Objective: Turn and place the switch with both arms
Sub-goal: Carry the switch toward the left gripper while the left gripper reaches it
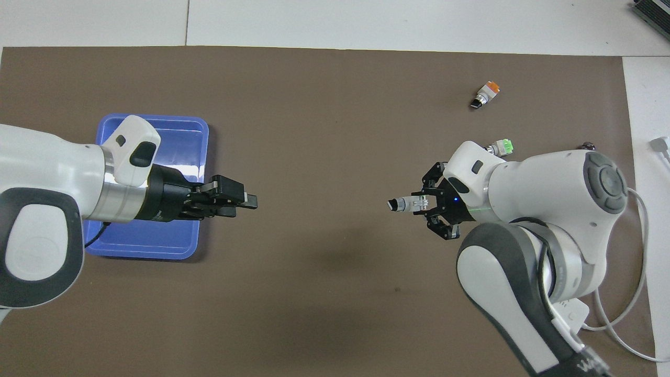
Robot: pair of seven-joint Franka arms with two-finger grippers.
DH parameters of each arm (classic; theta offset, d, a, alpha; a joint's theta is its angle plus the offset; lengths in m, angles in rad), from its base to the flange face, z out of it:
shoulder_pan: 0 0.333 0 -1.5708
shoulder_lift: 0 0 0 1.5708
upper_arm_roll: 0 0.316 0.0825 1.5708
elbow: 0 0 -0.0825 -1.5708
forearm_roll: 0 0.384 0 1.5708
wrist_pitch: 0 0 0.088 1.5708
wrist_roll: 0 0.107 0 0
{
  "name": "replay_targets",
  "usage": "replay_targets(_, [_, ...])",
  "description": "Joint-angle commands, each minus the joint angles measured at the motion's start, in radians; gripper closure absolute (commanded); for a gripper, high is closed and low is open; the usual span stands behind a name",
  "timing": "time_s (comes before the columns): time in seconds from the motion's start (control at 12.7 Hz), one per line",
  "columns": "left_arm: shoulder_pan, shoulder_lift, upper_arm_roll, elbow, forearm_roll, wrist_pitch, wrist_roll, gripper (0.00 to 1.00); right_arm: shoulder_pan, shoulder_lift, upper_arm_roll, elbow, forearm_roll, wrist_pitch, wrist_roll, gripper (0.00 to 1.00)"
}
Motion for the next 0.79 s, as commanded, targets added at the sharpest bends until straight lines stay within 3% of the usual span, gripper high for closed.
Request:
replay_targets(0.0, [-0.087,0.023,0.014,-0.043,-0.126,0.136,-0.062,0.52,0.071,-0.054,-0.002,-0.006,0.045,-0.028,0.11,1.0])
replay_targets(0.24, [-0.144,0.044,0.014,-0.044,-0.239,0.23,-0.091,0.58,0.117,-0.059,-0.002,0.023,0.13,-0.027,0.193,1.0])
replay_targets(0.71, [-0.189,0.03,0.013,-0.09,-0.336,0.23,-0.108,0.65,0.12,-0.054,0.022,0.043,0.171,-0.076,0.247,1.0])
